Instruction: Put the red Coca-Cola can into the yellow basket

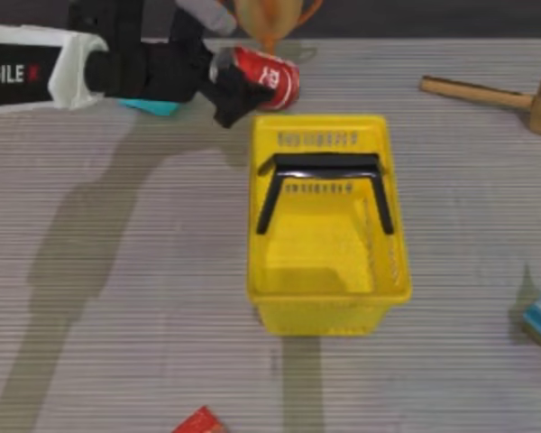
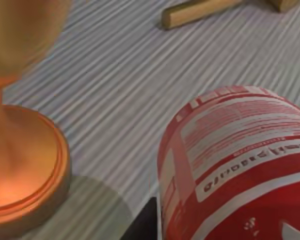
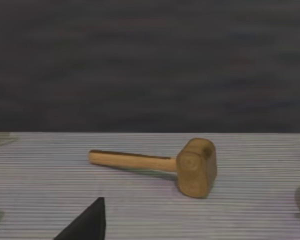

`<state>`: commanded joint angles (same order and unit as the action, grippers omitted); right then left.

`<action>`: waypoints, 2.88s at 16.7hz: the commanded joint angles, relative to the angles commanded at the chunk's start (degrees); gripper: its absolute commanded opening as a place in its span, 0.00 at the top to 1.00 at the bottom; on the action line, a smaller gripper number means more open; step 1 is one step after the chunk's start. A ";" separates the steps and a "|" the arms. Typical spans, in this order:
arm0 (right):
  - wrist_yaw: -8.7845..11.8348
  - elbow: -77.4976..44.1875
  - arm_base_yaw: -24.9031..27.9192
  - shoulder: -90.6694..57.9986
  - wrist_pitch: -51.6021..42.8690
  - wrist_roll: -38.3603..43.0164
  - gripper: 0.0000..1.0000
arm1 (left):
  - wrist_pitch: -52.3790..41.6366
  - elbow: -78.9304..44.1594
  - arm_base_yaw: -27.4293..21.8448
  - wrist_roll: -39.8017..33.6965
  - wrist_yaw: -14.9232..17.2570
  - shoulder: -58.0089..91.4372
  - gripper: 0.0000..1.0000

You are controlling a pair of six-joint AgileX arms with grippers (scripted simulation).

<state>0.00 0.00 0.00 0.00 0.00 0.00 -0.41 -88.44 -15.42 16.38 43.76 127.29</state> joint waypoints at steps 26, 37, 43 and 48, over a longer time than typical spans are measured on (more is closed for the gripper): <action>0.00 0.00 0.00 0.00 0.00 0.00 0.00 | 57.23 13.04 -1.20 -14.06 29.69 6.94 1.00; 0.00 0.00 0.00 0.00 0.00 0.00 0.00 | 58.26 13.39 -1.11 -14.07 29.67 7.78 0.55; 0.00 0.00 0.00 0.00 0.00 0.00 0.00 | 58.26 13.39 -1.11 -14.07 29.67 7.78 0.10; 0.00 0.00 0.00 0.00 0.00 0.00 0.00 | 58.26 13.39 -1.11 -14.07 29.67 7.78 0.00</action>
<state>0.00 0.00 0.00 0.00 0.00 0.00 57.85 -75.05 -16.53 2.31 73.43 135.07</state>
